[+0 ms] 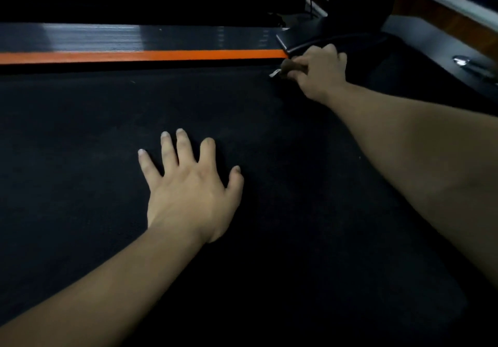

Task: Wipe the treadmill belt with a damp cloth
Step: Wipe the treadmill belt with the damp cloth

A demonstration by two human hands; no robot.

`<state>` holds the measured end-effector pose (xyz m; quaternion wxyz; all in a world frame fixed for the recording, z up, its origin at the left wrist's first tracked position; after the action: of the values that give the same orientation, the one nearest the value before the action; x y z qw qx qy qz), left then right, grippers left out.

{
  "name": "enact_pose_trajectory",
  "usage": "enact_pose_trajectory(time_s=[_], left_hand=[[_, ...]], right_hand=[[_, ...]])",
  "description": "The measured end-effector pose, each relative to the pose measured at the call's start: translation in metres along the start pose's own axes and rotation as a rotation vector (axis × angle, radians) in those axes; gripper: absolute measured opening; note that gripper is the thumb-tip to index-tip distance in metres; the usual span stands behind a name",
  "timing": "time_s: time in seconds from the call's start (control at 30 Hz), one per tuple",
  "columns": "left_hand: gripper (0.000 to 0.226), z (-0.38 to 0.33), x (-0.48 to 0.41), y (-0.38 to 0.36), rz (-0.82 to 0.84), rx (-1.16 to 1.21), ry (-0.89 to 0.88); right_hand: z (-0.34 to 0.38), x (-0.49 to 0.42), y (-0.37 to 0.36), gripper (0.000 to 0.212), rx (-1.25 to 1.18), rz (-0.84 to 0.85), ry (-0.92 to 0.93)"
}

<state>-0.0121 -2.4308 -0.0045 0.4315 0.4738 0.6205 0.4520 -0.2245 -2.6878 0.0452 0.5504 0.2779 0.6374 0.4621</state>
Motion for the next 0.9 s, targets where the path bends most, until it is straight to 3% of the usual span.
enact_pose_trajectory(time_s=[0.2, 0.43, 0.9], left_hand=[[0.071, 0.001, 0.000, 0.000, -0.005, -0.011, 0.007], [0.072, 0.000, -0.001, -0.001, 0.009, -0.018, 0.022], [0.073, 0.001, 0.004, -0.001, 0.001, -0.004, 0.002]], right_hand=[[-0.003, -0.016, -0.004, 0.023, -0.141, -0.046, -0.029], [-0.013, -0.004, 0.001, 0.030, 0.021, 0.009, -0.020], [-0.022, 0.136, 0.068, 0.023, -0.063, 0.037, -0.132]])
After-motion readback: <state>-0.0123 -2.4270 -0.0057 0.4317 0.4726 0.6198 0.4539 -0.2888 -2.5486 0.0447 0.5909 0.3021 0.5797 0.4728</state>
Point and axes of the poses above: each hand's wrist, its own x-axis away from the middle knuckle, its own y-axis out of the back of the hand, z = x × y, the point moved 5 cm from there along -x, towards the middle knuckle, and after that the axes turned 8 degrees about -z, right-handed, at the moved point
